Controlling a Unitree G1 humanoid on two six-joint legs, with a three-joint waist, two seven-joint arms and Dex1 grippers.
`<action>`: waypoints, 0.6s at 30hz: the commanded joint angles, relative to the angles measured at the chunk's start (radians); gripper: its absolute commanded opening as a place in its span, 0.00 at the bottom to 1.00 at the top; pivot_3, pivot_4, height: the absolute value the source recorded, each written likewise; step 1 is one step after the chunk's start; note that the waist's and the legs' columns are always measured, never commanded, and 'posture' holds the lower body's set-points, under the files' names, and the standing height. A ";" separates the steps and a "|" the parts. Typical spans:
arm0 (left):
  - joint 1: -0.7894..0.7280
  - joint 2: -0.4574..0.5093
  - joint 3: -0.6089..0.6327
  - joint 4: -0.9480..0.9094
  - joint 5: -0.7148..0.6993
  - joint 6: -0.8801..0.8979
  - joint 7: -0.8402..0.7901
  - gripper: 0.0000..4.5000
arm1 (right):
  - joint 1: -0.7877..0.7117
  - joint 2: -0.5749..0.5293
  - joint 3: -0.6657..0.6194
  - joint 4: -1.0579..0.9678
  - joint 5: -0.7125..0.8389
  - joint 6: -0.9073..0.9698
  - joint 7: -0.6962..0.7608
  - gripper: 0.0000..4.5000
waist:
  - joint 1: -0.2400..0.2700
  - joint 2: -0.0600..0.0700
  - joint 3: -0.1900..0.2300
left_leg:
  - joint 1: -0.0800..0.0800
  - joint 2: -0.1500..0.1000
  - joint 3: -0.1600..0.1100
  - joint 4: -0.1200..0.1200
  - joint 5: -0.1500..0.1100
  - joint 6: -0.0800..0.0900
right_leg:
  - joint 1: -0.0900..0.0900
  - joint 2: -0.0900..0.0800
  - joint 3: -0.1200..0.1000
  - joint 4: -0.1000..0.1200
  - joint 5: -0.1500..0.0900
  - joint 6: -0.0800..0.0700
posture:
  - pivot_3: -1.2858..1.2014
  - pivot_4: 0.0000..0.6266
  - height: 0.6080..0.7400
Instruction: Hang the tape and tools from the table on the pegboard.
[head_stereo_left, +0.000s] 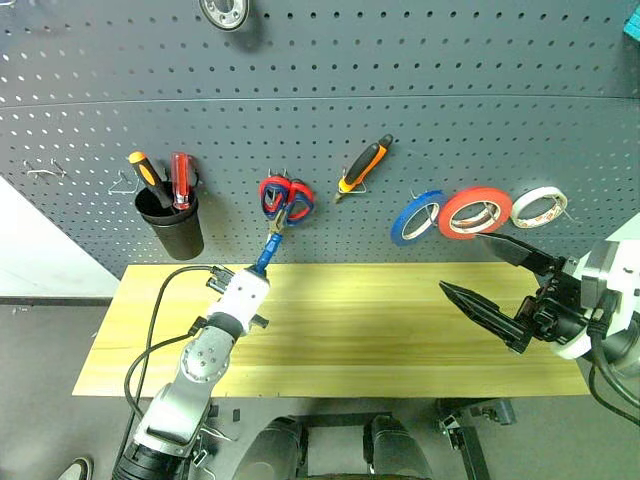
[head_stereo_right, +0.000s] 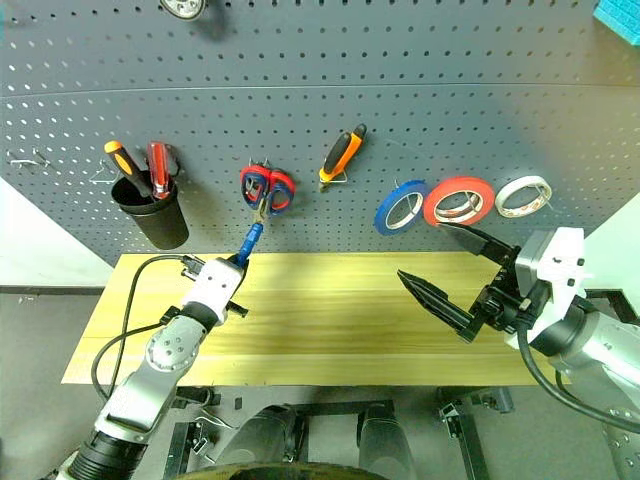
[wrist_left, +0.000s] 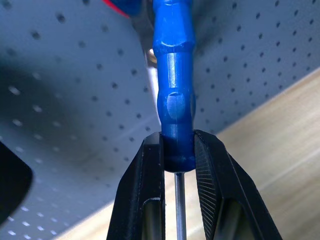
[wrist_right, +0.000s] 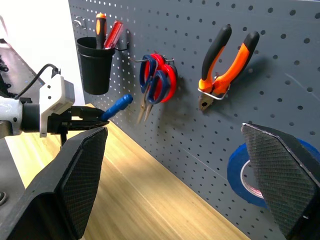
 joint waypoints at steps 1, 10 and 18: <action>0.024 0.031 0.008 0.028 0.075 -0.198 0.027 0.11 | -0.029 -0.010 -0.007 0.006 -0.012 -0.019 0.008 1.00 | 0.000 0.001 -0.006 | 0.000 0.000 0.000 0.000 0.000 0.000 | 0.000 0.000 0.000 0.000 0.000 0.000 | 0.52 0.09 0.85; 0.032 0.056 0.049 0.102 0.209 -0.645 0.160 0.11 | -0.071 -0.012 0.005 0.036 -0.033 -0.018 0.027 1.00 | 0.004 0.003 -0.021 | 0.003 0.000 0.000 0.001 -0.001 0.001 | 0.003 0.000 0.000 0.000 0.000 0.000 | 0.52 0.08 0.85; -0.202 0.001 0.173 0.056 0.199 -0.705 0.208 0.11 | -0.115 -0.023 0.018 0.082 -0.052 -0.019 0.058 1.00 | 0.022 0.004 -0.027 | 0.012 0.000 0.001 0.001 -0.001 0.001 | 0.012 0.001 0.000 0.001 0.001 0.000 | 0.53 0.07 0.85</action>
